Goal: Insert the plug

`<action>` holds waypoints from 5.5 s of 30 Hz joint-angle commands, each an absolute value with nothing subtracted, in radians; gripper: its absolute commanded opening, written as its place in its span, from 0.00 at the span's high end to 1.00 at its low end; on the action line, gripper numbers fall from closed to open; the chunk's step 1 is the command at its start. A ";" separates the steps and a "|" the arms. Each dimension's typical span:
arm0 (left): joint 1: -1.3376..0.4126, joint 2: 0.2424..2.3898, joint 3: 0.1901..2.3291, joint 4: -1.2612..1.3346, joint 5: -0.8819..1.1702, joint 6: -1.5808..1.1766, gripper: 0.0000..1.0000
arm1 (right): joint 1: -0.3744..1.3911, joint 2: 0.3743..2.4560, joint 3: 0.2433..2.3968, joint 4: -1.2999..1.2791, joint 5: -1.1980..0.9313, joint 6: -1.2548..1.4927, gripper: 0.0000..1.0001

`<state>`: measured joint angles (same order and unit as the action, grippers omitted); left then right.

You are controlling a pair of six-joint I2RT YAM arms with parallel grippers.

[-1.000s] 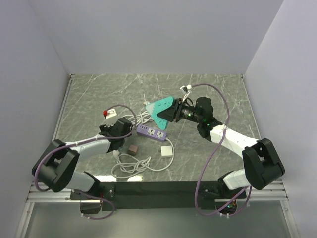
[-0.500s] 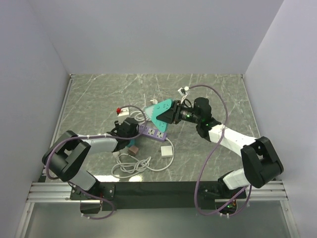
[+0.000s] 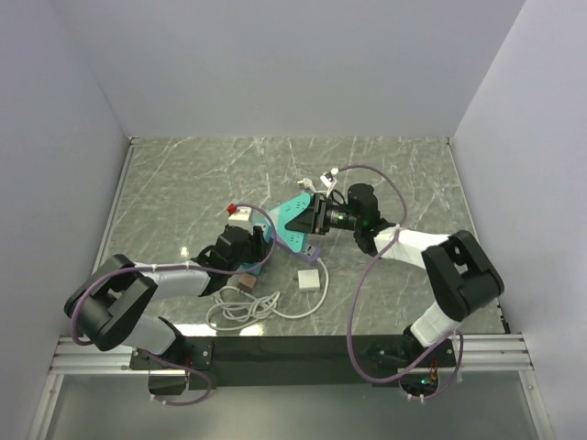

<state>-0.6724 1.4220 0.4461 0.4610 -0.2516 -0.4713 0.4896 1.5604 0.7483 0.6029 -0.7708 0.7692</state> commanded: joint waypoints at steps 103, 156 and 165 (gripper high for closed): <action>-0.689 1.243 0.232 0.612 -0.209 -0.505 1.00 | 0.526 2.019 1.011 0.673 -0.830 1.019 1.00; -0.706 1.253 0.247 0.591 -0.238 -0.506 1.00 | 0.486 1.951 0.916 0.468 -0.798 0.894 1.00; -0.706 1.264 0.253 0.581 -0.248 -0.509 1.00 | 0.476 1.971 0.917 0.399 -0.770 0.864 1.00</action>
